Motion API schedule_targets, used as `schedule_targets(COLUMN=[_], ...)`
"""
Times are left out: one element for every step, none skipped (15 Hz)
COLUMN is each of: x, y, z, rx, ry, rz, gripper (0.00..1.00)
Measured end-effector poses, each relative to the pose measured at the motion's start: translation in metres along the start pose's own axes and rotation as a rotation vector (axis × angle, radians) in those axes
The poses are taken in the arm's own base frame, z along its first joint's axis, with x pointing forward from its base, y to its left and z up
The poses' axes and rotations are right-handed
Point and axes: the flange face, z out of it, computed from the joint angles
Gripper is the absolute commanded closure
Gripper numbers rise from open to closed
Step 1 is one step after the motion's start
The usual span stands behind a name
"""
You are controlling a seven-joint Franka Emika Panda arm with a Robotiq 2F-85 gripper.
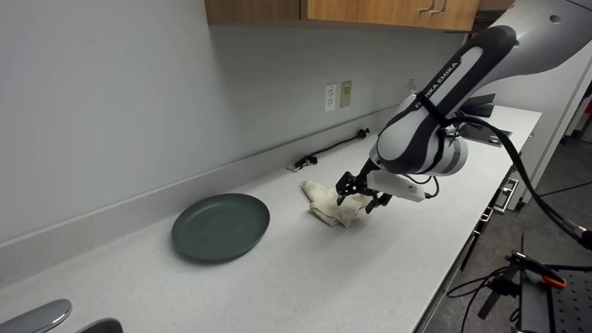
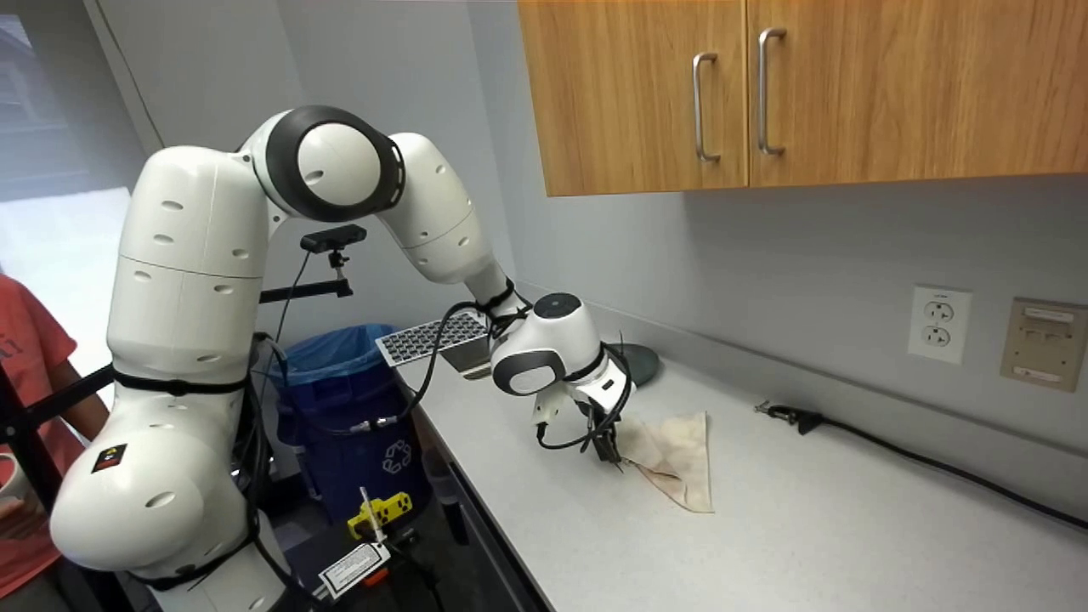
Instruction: Unfold the towel
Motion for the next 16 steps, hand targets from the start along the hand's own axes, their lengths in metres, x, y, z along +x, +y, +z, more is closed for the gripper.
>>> schedule_targets(x=[-0.001,-0.002,-0.003,-0.004,-0.004,-0.005,-0.005,-0.006,-0.006,-0.006,-0.005,-0.005,-0.004,-0.004,-0.004,-0.003], y=[0.000,0.000,0.000,-0.001,-0.002,-0.003,-0.004,-0.005,-0.006,-0.007,-0.007,-0.007,-0.007,-0.006,-0.006,-0.006], z=[0.002,0.004,0.006,0.008,0.010,0.012,0.015,0.018,0.022,0.025,0.029,0.032,0.034,0.035,0.037,0.037], rx=[0.006,0.012,0.018,0.027,0.036,0.046,0.055,0.064,0.071,0.077,0.080,0.081,0.081,0.082,0.082,0.082], ry=[-0.004,-0.007,-0.010,-0.012,-0.011,-0.008,-0.004,0.002,0.007,0.009,0.012,0.015,0.017,0.018,0.019,0.020], rz=[0.013,0.023,0.031,0.039,0.045,0.051,0.057,0.063,0.068,0.073,0.077,0.081,0.083,0.085,0.086,0.088], gripper=[0.00,0.00,0.00,0.00,0.03,0.05,0.04,0.06,0.05,0.07,0.09,0.15,0.25,0.33,0.40,0.49])
